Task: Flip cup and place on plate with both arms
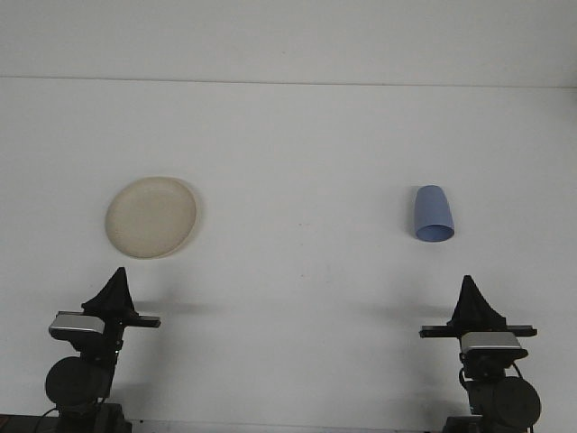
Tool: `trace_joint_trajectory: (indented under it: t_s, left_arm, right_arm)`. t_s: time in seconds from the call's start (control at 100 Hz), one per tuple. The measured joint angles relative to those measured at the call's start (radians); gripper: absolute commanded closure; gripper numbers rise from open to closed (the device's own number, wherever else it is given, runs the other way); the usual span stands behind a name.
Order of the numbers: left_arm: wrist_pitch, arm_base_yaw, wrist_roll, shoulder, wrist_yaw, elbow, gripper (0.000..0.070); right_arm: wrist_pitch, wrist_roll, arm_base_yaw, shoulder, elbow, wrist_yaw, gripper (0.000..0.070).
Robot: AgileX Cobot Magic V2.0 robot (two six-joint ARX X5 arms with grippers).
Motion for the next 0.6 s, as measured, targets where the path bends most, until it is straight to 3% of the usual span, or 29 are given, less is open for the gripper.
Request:
trace_joint_trajectory:
  t_s: [0.6]
  left_arm:
    - [0.0,0.0,0.0,0.0,0.0,0.0,0.0689]
  right_arm:
    - [-0.515,0.0,0.0,0.477,0.569,0.0,0.07]
